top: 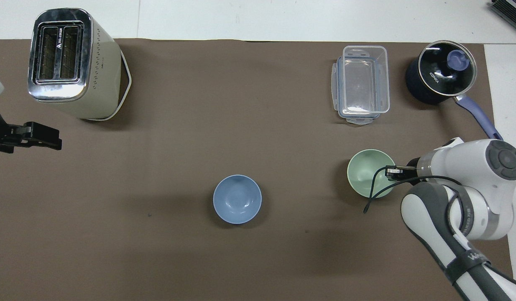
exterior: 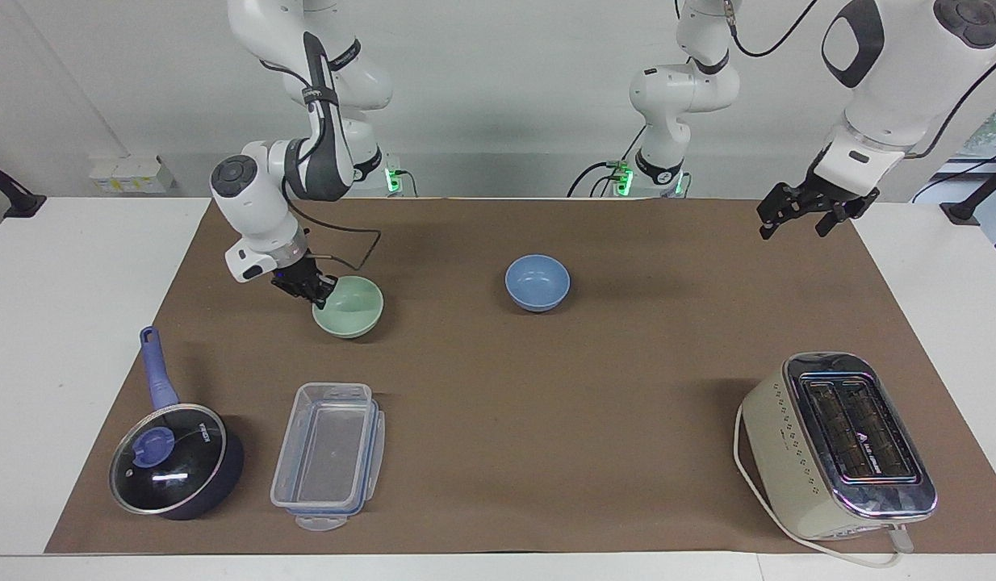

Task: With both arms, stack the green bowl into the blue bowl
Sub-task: 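Carry the green bowl with the right gripper over the blue bowl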

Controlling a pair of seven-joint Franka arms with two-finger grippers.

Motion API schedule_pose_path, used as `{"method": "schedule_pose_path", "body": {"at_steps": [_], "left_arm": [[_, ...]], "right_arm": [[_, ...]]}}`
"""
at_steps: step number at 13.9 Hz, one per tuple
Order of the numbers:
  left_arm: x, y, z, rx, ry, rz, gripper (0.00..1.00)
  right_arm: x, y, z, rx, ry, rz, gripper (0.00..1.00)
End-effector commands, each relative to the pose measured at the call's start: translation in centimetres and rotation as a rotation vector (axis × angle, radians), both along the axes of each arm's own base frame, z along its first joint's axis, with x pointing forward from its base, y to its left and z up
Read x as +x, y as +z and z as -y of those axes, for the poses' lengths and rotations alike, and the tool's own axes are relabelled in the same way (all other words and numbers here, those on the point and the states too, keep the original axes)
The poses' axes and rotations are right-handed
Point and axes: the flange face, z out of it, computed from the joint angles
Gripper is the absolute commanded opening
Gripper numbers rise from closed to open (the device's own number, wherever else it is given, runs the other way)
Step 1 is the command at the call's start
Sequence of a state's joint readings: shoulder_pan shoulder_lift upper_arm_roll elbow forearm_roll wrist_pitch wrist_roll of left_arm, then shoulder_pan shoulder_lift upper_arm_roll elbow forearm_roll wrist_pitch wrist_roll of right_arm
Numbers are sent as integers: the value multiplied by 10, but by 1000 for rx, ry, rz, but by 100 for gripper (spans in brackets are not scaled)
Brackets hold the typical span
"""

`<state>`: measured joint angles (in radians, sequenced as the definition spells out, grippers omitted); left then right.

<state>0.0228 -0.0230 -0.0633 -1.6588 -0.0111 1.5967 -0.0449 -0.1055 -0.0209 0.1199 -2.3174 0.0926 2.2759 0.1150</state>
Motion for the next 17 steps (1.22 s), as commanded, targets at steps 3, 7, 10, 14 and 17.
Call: {"method": "schedule_pose_path", "body": {"at_steps": [3, 7, 10, 14, 17], "left_arm": [[0, 4, -4, 11, -5, -8, 100], [1, 3, -4, 11, -5, -10, 100], [0, 4, -4, 11, -5, -8, 100], [0, 4, -4, 11, -5, -8, 100], [1, 3, -4, 11, -5, -10, 100]], "right_arm": [[-20, 55, -73, 92, 72, 16, 0], [-35, 73, -137, 107, 154, 34, 0], [-43, 89, -199, 158, 141, 48, 0], [-43, 81, -245, 183, 161, 64, 0], [-51, 57, -303, 206, 155, 54, 0]]}}
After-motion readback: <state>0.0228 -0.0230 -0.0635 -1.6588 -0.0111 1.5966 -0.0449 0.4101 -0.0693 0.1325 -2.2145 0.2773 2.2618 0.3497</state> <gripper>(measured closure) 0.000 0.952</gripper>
